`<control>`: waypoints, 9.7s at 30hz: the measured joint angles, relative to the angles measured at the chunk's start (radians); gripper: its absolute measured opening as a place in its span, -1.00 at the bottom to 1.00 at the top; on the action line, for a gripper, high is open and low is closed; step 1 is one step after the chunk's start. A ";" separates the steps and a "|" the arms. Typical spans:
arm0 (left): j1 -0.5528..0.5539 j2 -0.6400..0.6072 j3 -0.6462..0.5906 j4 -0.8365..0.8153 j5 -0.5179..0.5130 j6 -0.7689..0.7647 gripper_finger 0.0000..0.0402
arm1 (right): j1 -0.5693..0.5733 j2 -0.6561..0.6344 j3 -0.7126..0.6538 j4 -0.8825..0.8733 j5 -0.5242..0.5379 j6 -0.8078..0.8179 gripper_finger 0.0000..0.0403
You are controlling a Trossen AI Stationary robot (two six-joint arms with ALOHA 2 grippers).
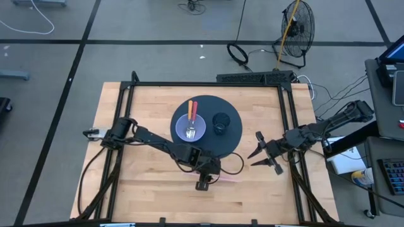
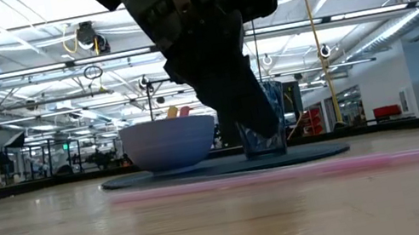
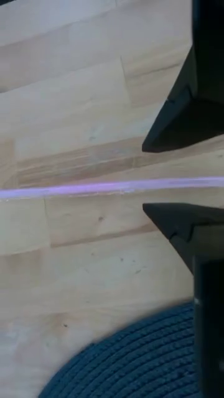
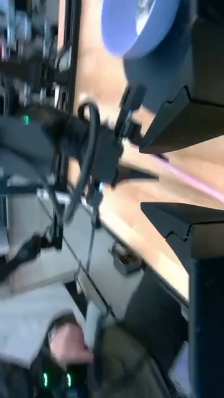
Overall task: Pick & Place Utensil
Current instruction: Put the pink straw into the blue cup on the mat
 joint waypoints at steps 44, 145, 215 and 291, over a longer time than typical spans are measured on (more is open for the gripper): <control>-0.452 -0.952 -0.925 0.242 -1.029 -0.478 -0.28 | -0.061 1.146 0.756 -0.151 -0.009 0.022 -0.07; -0.452 -0.950 -0.928 0.253 -1.105 -0.448 -0.28 | -0.099 0.437 0.360 0.274 0.361 -0.383 -1.00; -0.407 -0.950 -0.928 0.291 -1.132 -0.452 -0.28 | -0.681 0.544 -0.007 1.189 -0.097 -0.054 -1.00; -0.407 -0.949 -0.929 0.288 -1.129 -0.451 -0.28 | -0.718 0.831 -0.069 1.438 -0.099 -0.002 -1.00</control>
